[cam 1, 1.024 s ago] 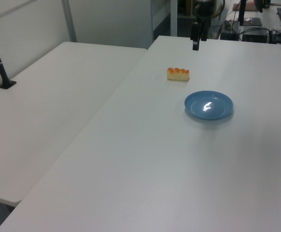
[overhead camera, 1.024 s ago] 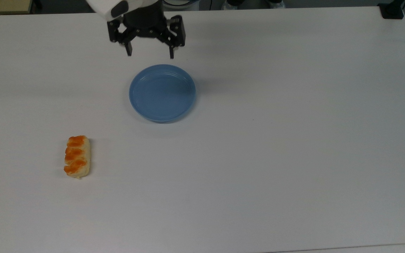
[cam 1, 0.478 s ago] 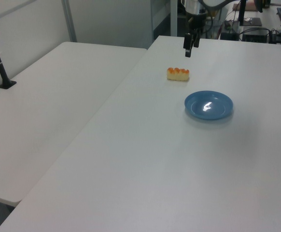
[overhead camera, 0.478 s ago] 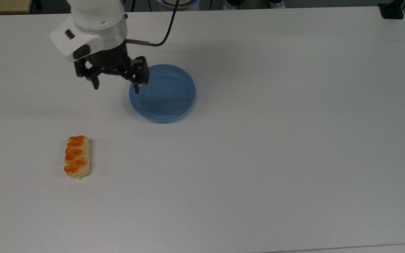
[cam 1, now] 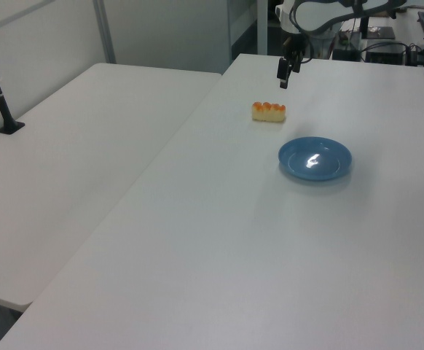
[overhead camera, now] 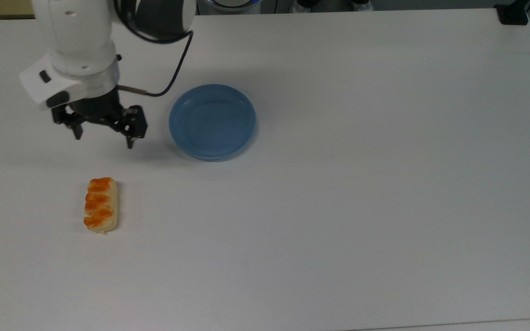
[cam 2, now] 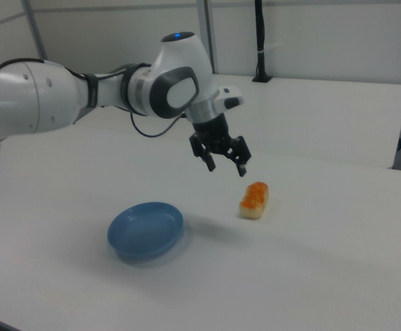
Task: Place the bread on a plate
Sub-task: 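Lower the open gripper down over the bread roll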
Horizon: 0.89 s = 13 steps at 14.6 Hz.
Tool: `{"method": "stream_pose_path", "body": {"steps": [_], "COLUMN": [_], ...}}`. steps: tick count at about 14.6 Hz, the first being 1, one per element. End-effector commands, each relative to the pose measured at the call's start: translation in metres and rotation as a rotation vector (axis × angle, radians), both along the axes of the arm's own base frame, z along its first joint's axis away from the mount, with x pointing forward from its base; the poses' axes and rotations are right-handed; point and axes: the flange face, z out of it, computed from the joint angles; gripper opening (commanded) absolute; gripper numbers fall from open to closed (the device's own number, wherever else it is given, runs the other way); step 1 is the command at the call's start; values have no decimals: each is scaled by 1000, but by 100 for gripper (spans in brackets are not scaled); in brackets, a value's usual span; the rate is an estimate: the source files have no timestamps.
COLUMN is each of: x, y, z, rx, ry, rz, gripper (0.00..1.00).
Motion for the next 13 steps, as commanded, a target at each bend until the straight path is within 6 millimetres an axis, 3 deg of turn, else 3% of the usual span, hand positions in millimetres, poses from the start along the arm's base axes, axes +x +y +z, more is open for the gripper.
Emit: {"method": "stream_pose_path", "body": {"steps": [1, 4, 8, 13], "x": [17, 23, 39, 51], "y": [-23, -34, -30, -24], "z": [-16, -40, -81, -104], "rx": [-68, -89, -75, -89], "ry": [-17, -23, -79, -88], "rz": [27, 21, 13, 23], "gripper": [100, 100, 100, 100]}}
